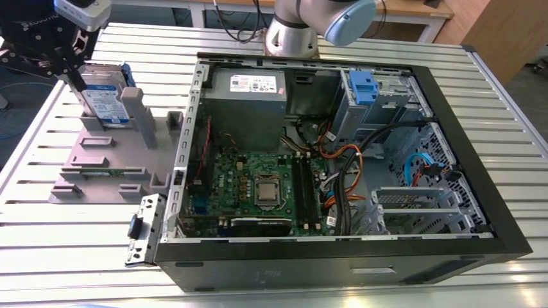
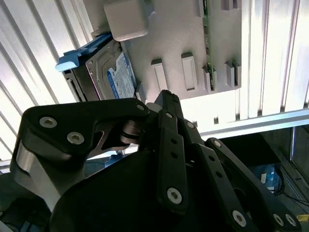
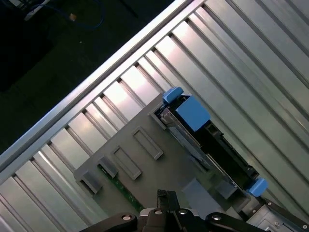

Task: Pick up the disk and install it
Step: 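Pick up the disk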

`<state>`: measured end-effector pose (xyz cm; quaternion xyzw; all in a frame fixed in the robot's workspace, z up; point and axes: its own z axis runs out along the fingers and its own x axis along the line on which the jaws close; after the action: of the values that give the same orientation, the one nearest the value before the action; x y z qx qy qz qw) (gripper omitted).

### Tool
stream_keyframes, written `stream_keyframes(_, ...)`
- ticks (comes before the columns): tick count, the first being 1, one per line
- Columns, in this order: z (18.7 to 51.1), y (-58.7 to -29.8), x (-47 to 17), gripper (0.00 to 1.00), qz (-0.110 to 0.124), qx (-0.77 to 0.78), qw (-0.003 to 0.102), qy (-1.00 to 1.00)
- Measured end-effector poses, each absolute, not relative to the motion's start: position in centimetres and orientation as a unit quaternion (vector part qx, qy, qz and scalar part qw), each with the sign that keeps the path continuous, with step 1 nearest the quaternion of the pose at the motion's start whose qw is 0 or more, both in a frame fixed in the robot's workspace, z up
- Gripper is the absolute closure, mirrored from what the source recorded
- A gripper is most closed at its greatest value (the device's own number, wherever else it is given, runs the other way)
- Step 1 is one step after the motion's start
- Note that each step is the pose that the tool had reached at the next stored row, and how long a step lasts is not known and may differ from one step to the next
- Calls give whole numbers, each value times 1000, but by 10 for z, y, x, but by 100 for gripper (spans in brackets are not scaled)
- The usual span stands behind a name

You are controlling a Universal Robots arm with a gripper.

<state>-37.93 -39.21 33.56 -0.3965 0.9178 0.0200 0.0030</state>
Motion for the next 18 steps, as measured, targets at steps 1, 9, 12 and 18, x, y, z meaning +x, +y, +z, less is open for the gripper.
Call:
stream_keyframes(1,336,-392,-379,89,20,-397,3,918)
stream_keyframes(9,336,-392,-379,89,20,-401,3,916)
stream_keyframes(12,336,-392,-379,89,20,-402,3,915)
stream_keyframes(18,336,-392,-379,89,20,-405,3,914)
